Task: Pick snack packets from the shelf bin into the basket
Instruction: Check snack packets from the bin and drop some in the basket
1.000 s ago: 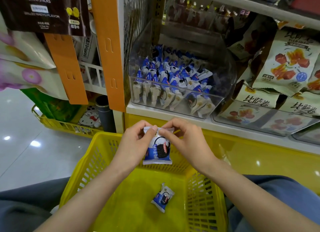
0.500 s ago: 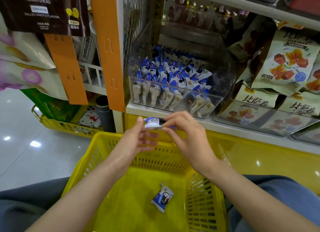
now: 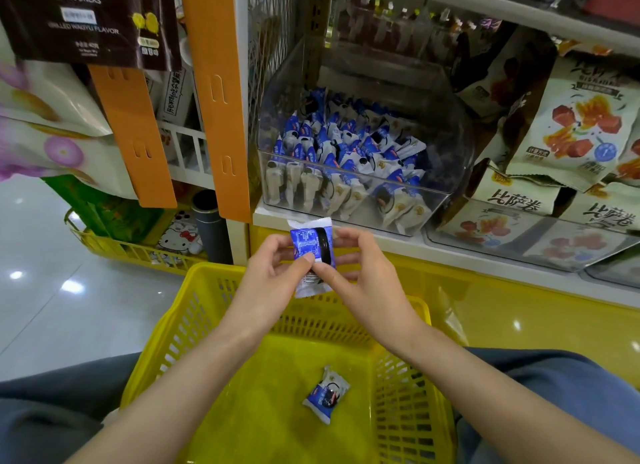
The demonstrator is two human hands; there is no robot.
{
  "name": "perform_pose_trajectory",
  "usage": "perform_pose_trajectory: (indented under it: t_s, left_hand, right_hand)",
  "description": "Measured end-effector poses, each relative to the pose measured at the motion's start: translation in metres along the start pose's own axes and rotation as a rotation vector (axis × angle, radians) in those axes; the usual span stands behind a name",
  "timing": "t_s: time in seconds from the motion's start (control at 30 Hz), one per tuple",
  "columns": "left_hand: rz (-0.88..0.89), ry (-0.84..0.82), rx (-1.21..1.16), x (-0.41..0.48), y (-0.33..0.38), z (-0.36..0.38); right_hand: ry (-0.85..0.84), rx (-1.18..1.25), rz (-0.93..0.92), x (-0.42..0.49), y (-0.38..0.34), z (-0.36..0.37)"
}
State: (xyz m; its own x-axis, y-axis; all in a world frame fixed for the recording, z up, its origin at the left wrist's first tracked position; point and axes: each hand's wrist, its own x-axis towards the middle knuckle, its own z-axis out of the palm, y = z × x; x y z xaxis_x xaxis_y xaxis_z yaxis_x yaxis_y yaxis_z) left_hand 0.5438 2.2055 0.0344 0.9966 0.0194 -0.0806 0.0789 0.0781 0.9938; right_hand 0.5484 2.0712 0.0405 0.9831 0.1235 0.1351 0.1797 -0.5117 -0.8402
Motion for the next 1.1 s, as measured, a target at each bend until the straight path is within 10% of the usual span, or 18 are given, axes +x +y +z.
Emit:
perform_pose_trajectory:
  t_s: [0.57, 1.1]
  left_hand:
    - [0.307, 0.019, 0.547, -0.001, -0.01, -0.006]
    - [0.441, 0.046, 0.784, -0.005, -0.006, -0.014]
  right_hand:
    - [-0.066, 0.541, 0.337, 0.005, -0.009, -0.004]
    - [-0.038, 0.006, -0.021, -0.005, 0.003, 0.008]
